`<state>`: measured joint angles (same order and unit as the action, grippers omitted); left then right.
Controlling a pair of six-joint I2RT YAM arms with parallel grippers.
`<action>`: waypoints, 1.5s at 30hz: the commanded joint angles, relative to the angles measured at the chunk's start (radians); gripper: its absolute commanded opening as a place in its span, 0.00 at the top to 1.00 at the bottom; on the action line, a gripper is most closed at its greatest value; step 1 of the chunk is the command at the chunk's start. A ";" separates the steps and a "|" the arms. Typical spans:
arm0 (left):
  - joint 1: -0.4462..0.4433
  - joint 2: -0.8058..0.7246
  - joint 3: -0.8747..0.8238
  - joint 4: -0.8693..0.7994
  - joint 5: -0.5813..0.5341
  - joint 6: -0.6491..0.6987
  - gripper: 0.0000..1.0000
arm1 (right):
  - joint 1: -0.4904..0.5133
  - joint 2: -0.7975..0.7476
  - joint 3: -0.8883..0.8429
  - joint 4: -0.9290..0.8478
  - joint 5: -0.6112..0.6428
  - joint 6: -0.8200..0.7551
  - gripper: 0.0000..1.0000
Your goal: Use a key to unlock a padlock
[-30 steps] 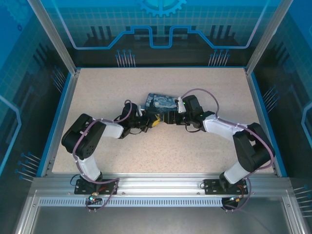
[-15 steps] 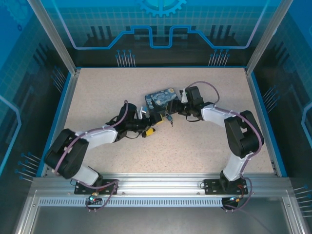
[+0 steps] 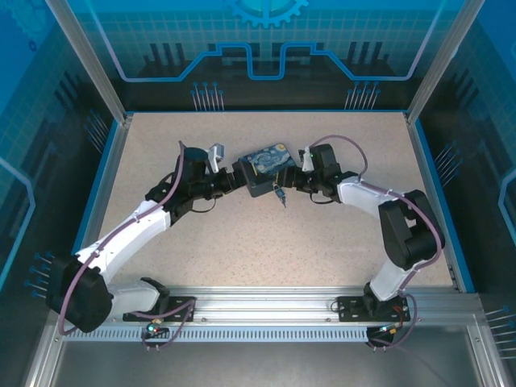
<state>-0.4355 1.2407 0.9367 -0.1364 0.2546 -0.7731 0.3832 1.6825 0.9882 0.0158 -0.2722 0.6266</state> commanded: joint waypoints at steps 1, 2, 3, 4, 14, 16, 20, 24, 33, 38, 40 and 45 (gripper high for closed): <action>0.008 0.004 0.032 -0.056 -0.096 0.058 0.01 | -0.016 -0.037 -0.031 -0.016 0.009 -0.043 0.34; 0.008 0.001 0.024 -0.032 -0.110 0.062 0.01 | -0.018 -0.037 -0.034 -0.016 0.006 -0.054 0.35; 0.008 -0.003 0.012 0.000 -0.127 0.062 0.01 | -0.020 -0.034 -0.036 -0.019 0.005 -0.073 0.35; 0.009 -0.007 0.002 0.025 -0.156 0.056 0.01 | -0.021 -0.029 -0.035 -0.026 0.008 -0.093 0.35; 0.023 0.024 0.025 -0.019 -0.230 0.009 0.01 | -0.019 0.053 0.001 -0.048 -0.024 -0.271 0.43; 0.024 0.031 0.028 -0.020 -0.228 -0.001 0.01 | -0.015 0.075 0.017 -0.064 -0.019 -0.295 0.44; 0.026 0.041 0.026 -0.008 -0.231 -0.014 0.01 | -0.008 0.113 0.037 -0.070 -0.015 -0.322 0.43; 0.026 0.053 0.031 -0.004 -0.236 -0.021 0.01 | 0.002 0.155 0.057 -0.066 -0.027 -0.339 0.42; 0.028 0.069 0.037 0.007 -0.237 -0.019 0.01 | 0.034 0.224 0.096 -0.080 -0.016 -0.376 0.43; 0.038 0.079 0.029 0.023 -0.222 -0.043 0.01 | 0.043 0.228 0.084 -0.081 -0.001 -0.395 0.45; 0.041 0.084 0.027 0.027 -0.211 -0.053 0.01 | 0.046 0.228 0.080 -0.078 0.002 -0.396 0.45; 0.049 0.097 0.027 0.032 -0.186 -0.068 0.01 | 0.053 0.236 0.085 -0.074 0.010 -0.395 0.46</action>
<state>-0.3969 1.3243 0.9401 -0.1246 0.0414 -0.8181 0.4213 1.9022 1.0607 -0.0483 -0.2687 0.2493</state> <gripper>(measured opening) 0.989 0.543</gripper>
